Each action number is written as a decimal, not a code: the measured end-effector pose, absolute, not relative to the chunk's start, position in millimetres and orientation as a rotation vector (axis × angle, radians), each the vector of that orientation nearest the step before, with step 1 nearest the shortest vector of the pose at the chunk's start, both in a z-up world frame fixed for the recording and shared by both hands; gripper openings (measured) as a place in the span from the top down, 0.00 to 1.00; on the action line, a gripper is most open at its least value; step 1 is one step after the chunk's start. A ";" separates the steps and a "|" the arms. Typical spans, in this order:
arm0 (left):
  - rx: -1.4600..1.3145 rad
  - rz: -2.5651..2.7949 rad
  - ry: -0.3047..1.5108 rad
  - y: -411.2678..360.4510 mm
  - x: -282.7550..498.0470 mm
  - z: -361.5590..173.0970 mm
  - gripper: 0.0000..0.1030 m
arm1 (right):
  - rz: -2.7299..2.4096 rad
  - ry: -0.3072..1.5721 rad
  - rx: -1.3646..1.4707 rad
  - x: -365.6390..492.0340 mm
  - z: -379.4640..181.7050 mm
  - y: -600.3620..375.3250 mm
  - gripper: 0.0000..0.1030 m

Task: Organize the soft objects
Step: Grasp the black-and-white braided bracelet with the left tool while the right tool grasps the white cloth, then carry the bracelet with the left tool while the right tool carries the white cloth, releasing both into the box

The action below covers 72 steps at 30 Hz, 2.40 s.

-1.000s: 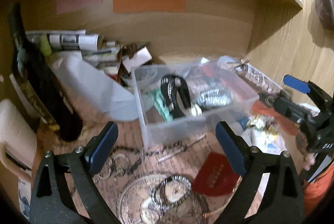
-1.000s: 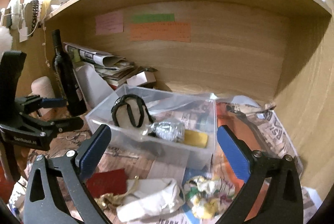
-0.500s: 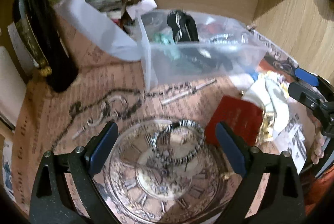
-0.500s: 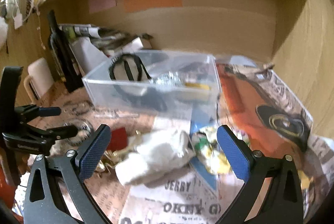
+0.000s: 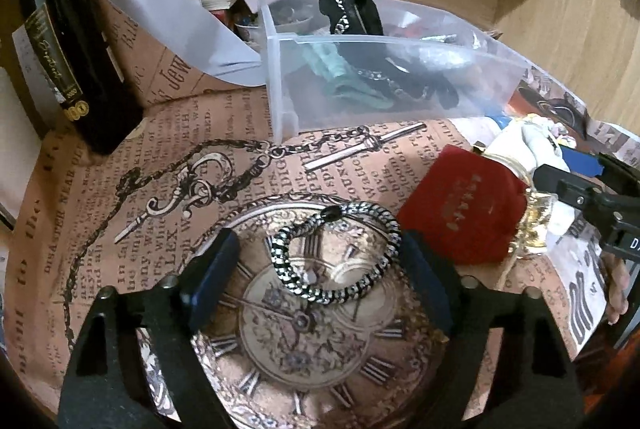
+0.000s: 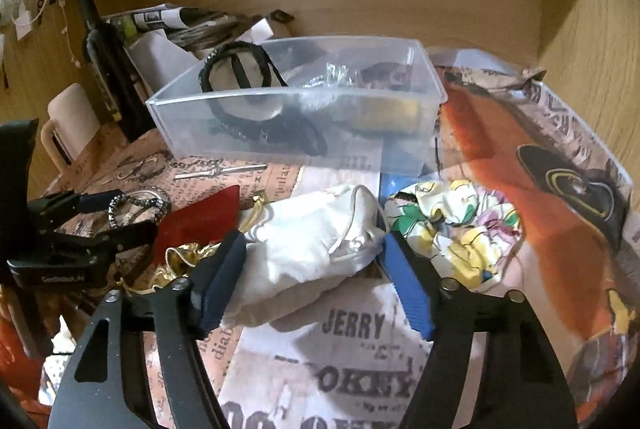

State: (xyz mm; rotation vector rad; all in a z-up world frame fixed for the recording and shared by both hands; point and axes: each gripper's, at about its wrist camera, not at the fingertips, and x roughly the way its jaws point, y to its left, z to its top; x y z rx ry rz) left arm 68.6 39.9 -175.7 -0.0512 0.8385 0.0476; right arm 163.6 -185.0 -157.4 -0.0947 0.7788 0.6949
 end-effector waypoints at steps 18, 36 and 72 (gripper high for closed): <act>-0.080 0.035 0.792 48.5 61.7 -156.1 0.64 | 0.730 0.722 -0.065 158.0 -143.1 -188.4 0.86; -0.076 -0.004 0.620 44.8 67.8 -94.3 0.64 | 0.699 0.508 -0.031 158.5 -81.1 -205.2 0.87; -0.138 -0.027 0.716 58.4 195.4 -91.2 0.53 | 0.754 0.603 -0.125 249.7 -99.3 -122.6 0.86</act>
